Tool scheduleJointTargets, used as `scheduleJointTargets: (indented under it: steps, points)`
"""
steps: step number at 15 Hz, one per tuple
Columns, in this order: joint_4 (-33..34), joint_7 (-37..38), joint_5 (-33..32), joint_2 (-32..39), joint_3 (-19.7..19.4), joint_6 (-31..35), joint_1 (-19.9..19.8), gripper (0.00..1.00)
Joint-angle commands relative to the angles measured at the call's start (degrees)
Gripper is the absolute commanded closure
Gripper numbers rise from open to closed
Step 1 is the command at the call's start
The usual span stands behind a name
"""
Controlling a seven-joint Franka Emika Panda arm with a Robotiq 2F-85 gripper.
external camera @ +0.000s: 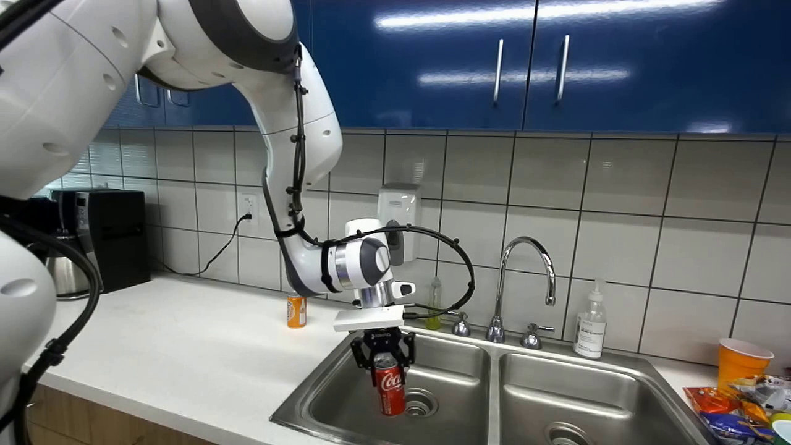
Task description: Put the red can in the left sink
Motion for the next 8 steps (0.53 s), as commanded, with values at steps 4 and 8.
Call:
scheduleJointTargets:
  steps: [4, 8]
  points:
    - [3.93, 4.08, 0.83, 5.25, -0.98, 4.4, 1.5, 0.62]
    - [4.08, 5.7, 3.04, 7.57, -0.81, 6.29, 1.79, 0.62]
